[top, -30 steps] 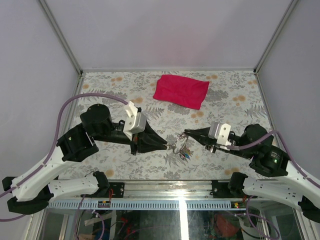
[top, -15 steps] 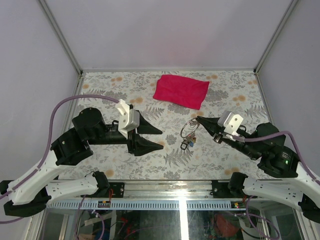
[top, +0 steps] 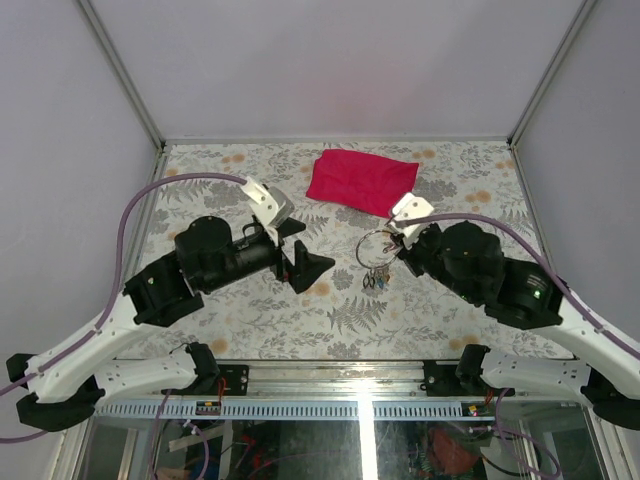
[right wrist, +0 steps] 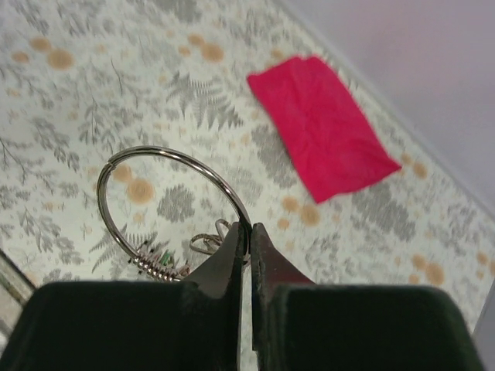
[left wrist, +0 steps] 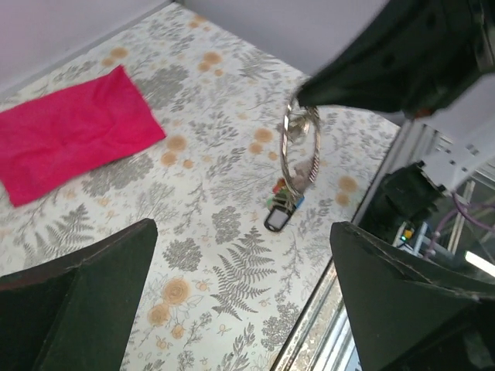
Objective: Put the keys on the keyring
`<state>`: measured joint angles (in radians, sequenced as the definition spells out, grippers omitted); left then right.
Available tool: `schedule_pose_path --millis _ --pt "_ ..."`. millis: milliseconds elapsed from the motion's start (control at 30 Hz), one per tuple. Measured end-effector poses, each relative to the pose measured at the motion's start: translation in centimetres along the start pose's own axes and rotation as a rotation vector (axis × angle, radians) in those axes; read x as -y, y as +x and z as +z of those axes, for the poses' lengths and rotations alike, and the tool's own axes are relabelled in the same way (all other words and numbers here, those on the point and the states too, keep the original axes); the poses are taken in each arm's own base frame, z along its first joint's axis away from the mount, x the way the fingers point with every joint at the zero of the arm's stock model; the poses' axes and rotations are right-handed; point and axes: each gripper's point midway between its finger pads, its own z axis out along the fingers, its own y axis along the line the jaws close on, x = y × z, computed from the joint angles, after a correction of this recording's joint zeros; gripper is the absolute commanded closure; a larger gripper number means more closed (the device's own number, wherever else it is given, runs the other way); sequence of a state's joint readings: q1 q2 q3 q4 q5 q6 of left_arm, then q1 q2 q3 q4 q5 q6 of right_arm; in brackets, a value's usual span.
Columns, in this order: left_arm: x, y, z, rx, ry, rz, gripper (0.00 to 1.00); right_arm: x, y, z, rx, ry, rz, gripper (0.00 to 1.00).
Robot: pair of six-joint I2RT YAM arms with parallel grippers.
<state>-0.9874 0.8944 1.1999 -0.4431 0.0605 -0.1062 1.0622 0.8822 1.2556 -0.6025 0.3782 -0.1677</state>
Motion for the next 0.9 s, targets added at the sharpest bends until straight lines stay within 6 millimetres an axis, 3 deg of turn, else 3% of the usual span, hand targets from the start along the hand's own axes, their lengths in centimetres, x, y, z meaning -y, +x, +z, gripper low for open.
schedule_pose_path --millis 133,333,567,767,900 --pt "-2.6 1.1 1.0 -0.031 -0.126 -0.031 0.0 -1.2 3.9 1.2 -0.125 0.007 0.041 0.99" --pt "-6.7 4.3 1.1 -0.103 -0.288 -0.074 0.0 -3.9 11.4 2.6 -0.336 -0.003 0.11 1.0" --pt "-7.4 5.4 0.9 -0.13 -0.321 -0.079 0.0 -6.7 18.4 4.0 -0.577 -0.005 0.125 0.99" --pt "-7.6 6.3 0.6 -0.151 -0.334 -0.081 0.0 -7.4 21.6 5.9 -0.712 0.003 0.112 0.99" --pt "-7.7 6.9 0.4 -0.172 -0.341 -0.083 0.0 -6.2 23.3 8.0 -0.763 0.027 0.175 0.99"
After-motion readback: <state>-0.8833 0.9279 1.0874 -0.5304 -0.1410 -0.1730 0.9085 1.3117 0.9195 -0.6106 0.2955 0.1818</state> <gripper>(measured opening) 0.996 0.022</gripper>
